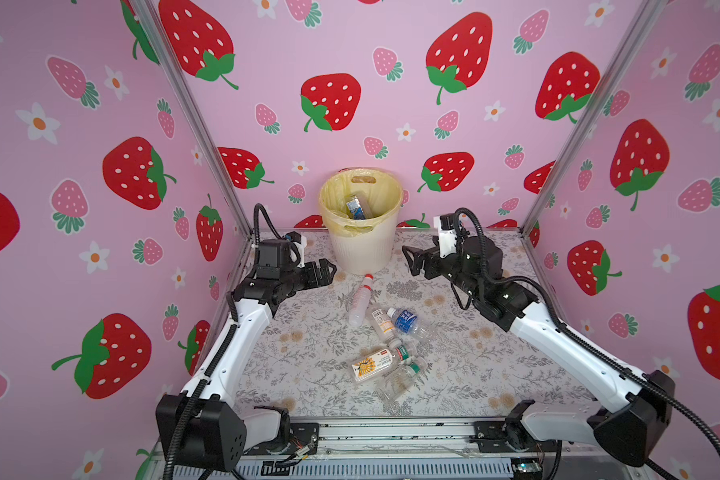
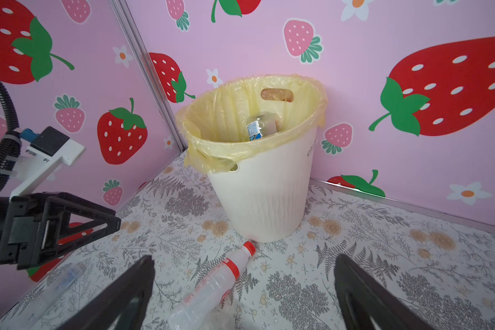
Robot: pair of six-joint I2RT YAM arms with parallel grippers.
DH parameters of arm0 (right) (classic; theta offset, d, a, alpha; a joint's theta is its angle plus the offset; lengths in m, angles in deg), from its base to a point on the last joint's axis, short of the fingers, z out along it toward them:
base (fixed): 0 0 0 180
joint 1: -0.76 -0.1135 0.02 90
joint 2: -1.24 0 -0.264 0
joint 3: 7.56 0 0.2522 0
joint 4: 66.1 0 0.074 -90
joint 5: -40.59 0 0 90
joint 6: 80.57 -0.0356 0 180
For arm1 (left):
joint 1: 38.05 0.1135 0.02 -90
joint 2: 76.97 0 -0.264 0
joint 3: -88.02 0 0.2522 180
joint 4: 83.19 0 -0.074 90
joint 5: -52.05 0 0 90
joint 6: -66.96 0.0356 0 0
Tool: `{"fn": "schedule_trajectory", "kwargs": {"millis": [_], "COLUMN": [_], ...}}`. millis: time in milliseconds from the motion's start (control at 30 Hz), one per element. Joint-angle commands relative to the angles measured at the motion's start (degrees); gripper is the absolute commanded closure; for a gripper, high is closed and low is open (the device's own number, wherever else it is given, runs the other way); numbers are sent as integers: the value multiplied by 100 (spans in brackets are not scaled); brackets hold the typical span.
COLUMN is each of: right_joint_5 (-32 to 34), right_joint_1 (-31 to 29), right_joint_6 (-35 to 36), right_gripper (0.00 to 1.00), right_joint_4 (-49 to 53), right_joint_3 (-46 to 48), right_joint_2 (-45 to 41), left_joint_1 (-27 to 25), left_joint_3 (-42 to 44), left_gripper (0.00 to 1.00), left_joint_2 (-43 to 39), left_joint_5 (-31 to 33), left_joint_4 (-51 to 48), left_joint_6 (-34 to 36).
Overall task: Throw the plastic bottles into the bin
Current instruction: 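Withdraw the right gripper from the bin while the left gripper moves toward the bottles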
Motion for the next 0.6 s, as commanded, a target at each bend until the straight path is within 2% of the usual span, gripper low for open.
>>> {"fn": "schedule_trajectory", "kwargs": {"millis": [0, 100, 267, 467, 567], "right_joint_5": [120, 314, 161, 65, 153], "right_joint_1": [15, 26, 62, 86, 126], "right_joint_6": [-139, -281, -416, -465, -571], "right_gripper": [1, 1, 1, 1, 1], "right_joint_4": [118, 192, 197, 291, 316], "right_joint_3": [329, 680, 1102, 1375, 1585], "right_joint_2": [-225, -303, -347, -455, -610], "left_joint_1": [-231, -462, -1002, -1948, -2404], "left_joint_3": [-25, 215, 399, 388, 343], "left_gripper": [1, 1, 1, 1, 1], "left_joint_2": [-374, -622, -816, -784, -649], "left_joint_5": [188, 321, 612, 927, 1300], "left_joint_4": [-232, -313, -621, -1125, -1498], "left_joint_6": [102, 64, 40, 202, 313]}}
